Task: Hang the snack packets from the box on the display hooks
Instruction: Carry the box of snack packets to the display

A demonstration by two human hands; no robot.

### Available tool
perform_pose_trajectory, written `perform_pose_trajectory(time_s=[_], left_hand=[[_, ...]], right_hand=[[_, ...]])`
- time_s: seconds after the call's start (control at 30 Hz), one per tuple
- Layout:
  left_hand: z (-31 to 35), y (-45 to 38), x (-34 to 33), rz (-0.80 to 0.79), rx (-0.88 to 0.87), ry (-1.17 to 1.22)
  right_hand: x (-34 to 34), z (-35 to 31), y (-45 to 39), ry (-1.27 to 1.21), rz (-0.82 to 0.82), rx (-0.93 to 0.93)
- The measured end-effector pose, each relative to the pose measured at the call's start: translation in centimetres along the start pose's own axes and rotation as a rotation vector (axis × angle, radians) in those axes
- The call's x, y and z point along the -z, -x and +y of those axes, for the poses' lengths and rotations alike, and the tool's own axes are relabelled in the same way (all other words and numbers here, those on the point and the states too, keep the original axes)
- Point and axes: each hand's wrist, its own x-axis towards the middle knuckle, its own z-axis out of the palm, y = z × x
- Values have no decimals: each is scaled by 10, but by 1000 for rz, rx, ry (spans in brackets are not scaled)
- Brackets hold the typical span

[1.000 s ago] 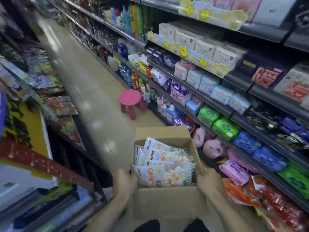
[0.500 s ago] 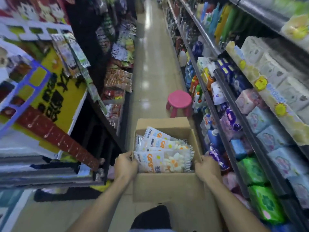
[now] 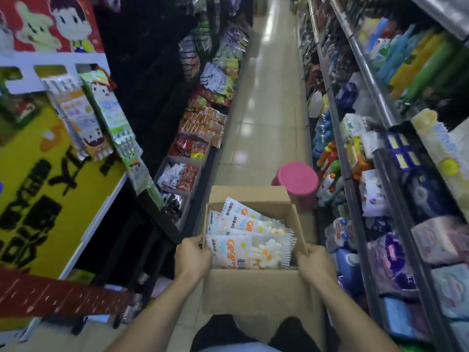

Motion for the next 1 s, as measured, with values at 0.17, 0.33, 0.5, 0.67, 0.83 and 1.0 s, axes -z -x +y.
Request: perform_pose_trajectory(time_s=[0.17, 0.33, 0.5, 0.67, 0.83, 1.0], left_hand=[[36, -50, -12, 44, 60, 28], [84, -103, -31, 126, 94, 12], [135, -141, -52, 207, 187, 35], [184, -171, -71, 291, 264, 132], [208, -212, -93, 392, 313, 202], [211, -267, -100, 410, 391, 261]], right_hand=[[20, -42, -70, 62, -43, 34], [32, -79, -165, 81, -111, 104], [61, -122, -253, 109, -191, 181], [91, -177, -326, 193, -226, 277], [95, -221, -386, 246, -258, 329], [80, -278, -437, 340, -285, 385]])
